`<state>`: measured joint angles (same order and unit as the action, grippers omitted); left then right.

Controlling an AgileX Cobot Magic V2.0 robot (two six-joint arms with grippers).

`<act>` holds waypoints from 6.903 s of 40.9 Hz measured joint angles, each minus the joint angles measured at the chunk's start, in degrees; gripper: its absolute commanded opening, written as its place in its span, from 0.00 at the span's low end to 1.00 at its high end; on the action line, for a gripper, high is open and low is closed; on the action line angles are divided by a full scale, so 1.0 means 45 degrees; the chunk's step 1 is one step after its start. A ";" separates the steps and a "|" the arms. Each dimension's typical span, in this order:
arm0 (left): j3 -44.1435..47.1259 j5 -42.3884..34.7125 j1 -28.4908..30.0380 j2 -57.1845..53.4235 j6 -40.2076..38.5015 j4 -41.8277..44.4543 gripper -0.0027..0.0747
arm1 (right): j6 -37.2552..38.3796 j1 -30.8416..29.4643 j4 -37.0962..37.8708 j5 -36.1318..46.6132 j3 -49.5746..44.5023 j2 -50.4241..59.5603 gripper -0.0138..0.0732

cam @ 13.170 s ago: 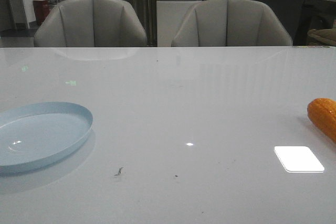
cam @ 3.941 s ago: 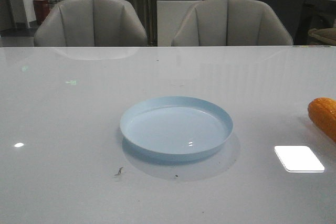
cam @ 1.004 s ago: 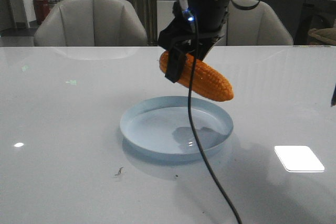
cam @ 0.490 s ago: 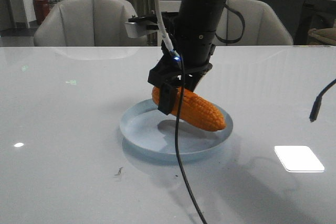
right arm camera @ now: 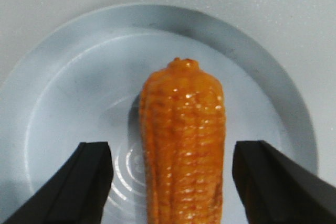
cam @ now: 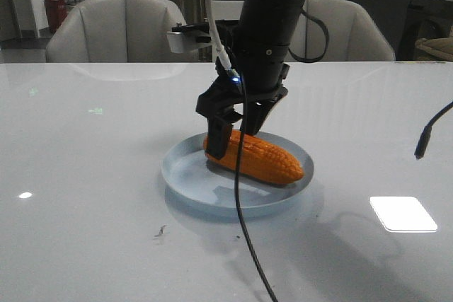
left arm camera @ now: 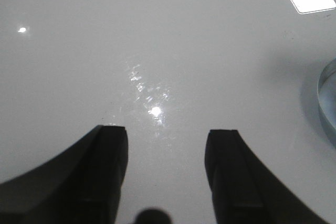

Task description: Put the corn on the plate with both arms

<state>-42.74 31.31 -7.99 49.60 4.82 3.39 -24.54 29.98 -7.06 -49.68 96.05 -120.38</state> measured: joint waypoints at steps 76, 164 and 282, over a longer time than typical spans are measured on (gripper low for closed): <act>0.0000 0.0000 0.0000 0.0000 0.0000 0.0000 0.55 | 0.3895 -0.7492 -0.0541 -0.0582 -1.0776 1.7388 0.83; 0.9567 -0.6391 0.1007 -1.1078 0.0043 -0.2083 0.15 | 0.3946 -0.7191 -0.0593 -0.0582 -1.0776 1.7184 0.83; 0.9567 -0.6392 0.1007 -1.1078 0.0043 -0.2102 0.15 | 0.3956 -0.5574 -0.1366 0.9501 -2.1712 2.6906 0.19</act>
<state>0.31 2.54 -3.46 -0.25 5.01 -6.07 -6.74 4.90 -13.21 -6.92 -1.66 0.70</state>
